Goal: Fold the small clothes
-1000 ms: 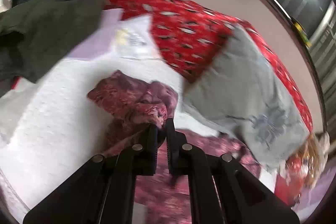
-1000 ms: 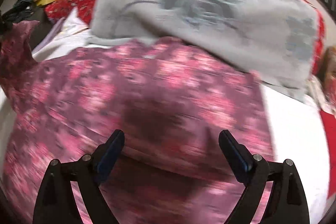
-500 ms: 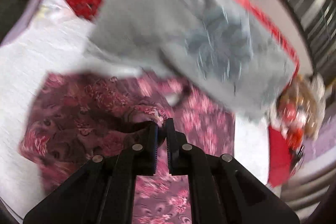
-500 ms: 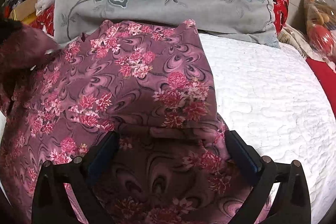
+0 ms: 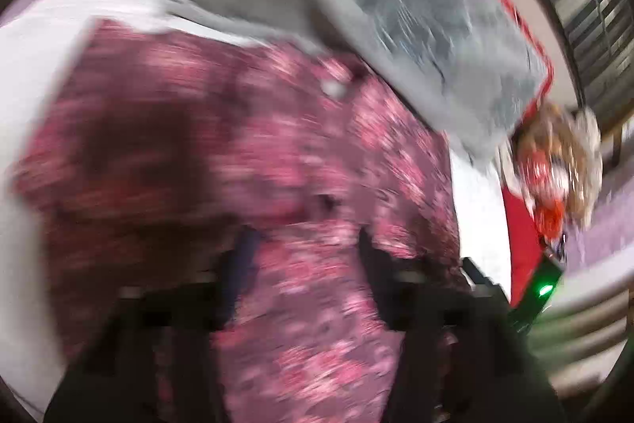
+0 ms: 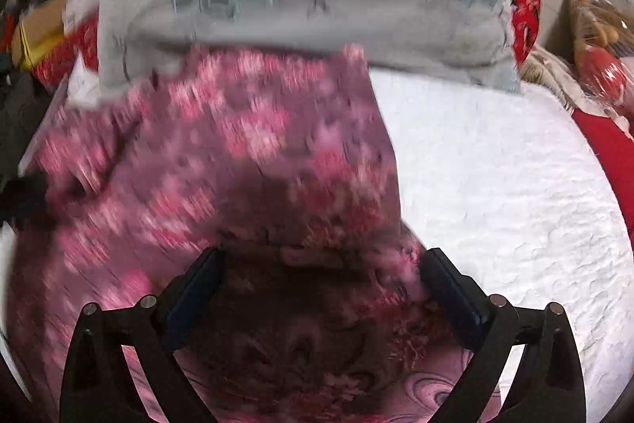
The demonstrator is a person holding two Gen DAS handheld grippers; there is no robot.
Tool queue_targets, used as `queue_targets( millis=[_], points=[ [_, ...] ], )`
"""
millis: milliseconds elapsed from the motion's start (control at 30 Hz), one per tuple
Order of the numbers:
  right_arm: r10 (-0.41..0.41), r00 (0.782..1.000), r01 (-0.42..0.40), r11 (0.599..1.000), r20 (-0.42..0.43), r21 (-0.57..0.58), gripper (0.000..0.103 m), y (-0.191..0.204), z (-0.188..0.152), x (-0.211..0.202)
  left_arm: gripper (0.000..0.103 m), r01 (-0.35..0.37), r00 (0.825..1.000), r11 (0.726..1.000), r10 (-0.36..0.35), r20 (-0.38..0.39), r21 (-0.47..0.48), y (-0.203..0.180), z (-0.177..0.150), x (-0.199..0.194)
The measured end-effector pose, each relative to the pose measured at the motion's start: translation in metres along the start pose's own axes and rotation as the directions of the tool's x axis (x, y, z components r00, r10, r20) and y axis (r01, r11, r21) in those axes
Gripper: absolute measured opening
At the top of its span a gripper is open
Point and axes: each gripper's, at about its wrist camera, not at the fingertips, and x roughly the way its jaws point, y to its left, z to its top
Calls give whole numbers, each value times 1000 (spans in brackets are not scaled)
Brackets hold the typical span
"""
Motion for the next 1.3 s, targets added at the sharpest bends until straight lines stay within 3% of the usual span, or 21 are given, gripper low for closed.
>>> queue_targets(
  millis=[67, 133, 233, 400, 500, 567, 600, 633, 700, 767, 933, 1067, 1167, 1200, 1267, 1300],
  points=[
    [88, 996, -88, 996, 27, 9, 102, 20, 17, -5, 66, 8, 999, 994, -3, 50, -105, 40, -8, -19],
    [161, 987, -160, 987, 20, -22, 102, 44, 30, -2, 65, 31, 999, 978, -23, 40, -207, 71, -9, -20],
    [202, 979, -198, 973, 23, -120, 102, 97, 44, 3, 65, 37, 999, 953, -35, 14, -300, 97, -9, -12],
    [235, 971, -214, 930, 35, -298, 102, 165, 41, 6, 65, 96, 995, 922, -88, 38, -376, 121, -10, -9],
    [188, 982, -161, 909, 33, -384, 101, 195, 35, 21, 65, 120, 993, 907, -113, 41, -405, 126, -9, -2],
    [145, 989, -120, 907, 32, -404, 96, 201, 34, 32, 65, 125, 992, 904, -118, 43, -408, 126, -8, 0],
    [150, 988, -130, 910, 21, -393, 83, 199, 36, 36, 65, 125, 992, 906, -117, 44, -404, 125, -8, 0],
    [183, 983, -175, 920, -11, -351, 56, 192, 40, 40, 65, 123, 992, 907, -116, 42, -402, 126, -7, 1],
    [246, 968, -249, 940, -43, -232, 26, 169, 47, 41, 65, 124, 992, 907, -117, 41, -403, 127, -7, 1],
    [285, 958, -284, 950, -13, -127, 13, 141, 55, 34, 65, 124, 992, 906, -117, 41, -405, 127, -8, 1],
    [287, 955, -293, 949, 66, 114, 7, 51, 70, 17, 65, 112, 994, 908, -106, 37, -404, 125, -8, 2],
    [238, 968, -251, 928, 79, 275, 7, -19, 65, 19, 66, 103, 995, 908, -101, 27, -406, 123, -8, 3],
    [277, 961, -257, 882, 6, 395, 7, -60, 51, 34, 66, 89, 996, 908, -90, 17, -409, 121, -8, 4],
    [290, 957, -262, 868, -1, 423, 13, -67, 47, 35, 66, 87, 996, 908, -90, 12, -410, 121, -8, 4],
    [315, 948, -300, 821, 53, 486, 16, -82, 41, 28, 66, 95, 995, 908, -100, 11, -408, 118, -8, 3],
    [338, 937, -335, 786, 93, 520, 29, -89, 38, 26, 66, 94, 995, 909, -99, 9, -405, 116, -7, 4]
  ],
)
